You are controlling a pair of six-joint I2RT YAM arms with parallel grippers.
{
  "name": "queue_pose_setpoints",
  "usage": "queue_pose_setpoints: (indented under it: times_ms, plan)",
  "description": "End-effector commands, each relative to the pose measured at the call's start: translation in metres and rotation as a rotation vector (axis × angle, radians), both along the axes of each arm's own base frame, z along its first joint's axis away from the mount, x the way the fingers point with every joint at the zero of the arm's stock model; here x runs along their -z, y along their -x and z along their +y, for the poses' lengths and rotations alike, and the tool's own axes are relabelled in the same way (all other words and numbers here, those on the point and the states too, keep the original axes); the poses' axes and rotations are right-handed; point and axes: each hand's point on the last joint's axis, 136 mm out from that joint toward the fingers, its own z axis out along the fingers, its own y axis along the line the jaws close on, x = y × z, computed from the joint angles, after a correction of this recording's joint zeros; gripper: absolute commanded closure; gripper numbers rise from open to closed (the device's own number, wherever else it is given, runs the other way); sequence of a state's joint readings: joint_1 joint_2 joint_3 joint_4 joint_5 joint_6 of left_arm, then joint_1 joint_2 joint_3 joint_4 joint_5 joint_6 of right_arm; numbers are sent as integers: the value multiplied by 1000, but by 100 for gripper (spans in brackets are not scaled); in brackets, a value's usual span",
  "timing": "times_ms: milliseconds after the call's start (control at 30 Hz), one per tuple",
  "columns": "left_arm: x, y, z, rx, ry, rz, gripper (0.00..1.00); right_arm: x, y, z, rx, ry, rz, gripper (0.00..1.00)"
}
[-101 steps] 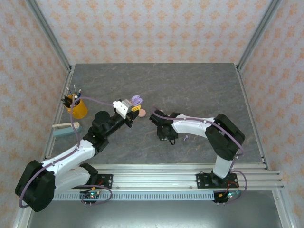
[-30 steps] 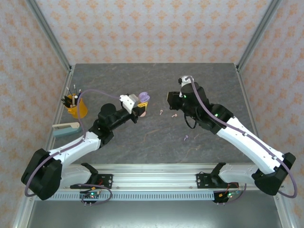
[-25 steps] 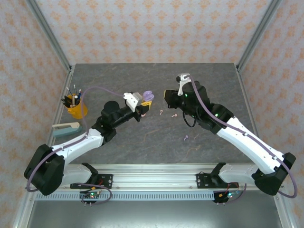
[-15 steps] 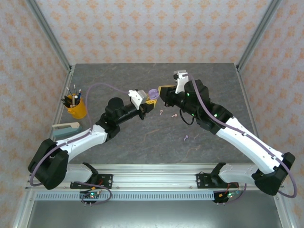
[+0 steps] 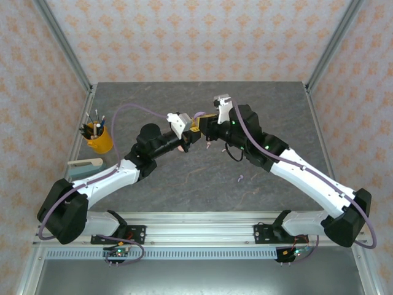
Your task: Insert wireless bluetooth earbuds into charging case
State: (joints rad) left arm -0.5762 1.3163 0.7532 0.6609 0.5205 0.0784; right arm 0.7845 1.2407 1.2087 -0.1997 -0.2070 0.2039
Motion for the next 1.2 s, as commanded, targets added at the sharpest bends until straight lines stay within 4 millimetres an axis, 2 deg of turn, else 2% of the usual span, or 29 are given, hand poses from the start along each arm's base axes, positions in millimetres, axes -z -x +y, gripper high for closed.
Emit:
queue_pose_setpoints:
  times_ms: [0, 200, 567, 833, 1167]
  plan:
    - [-13, 3, -6, 29, 19, -22, 100, -8, -3, 2, -6, -15, -44, 84]
    - [-9, 4, -8, 34, 14, -14, 100, -8, -5, 1, 4, -11, -52, 84]
    - [-2, 4, -11, 38, 5, -1, 100, -23, -8, -5, 27, -14, -88, 85]
    - [-4, 6, -10, 40, 5, -5, 100, -17, -16, -13, 54, -6, -77, 85]
    - [-4, 6, -11, 43, 6, -4, 100, -9, -19, -11, 49, -5, -56, 85]
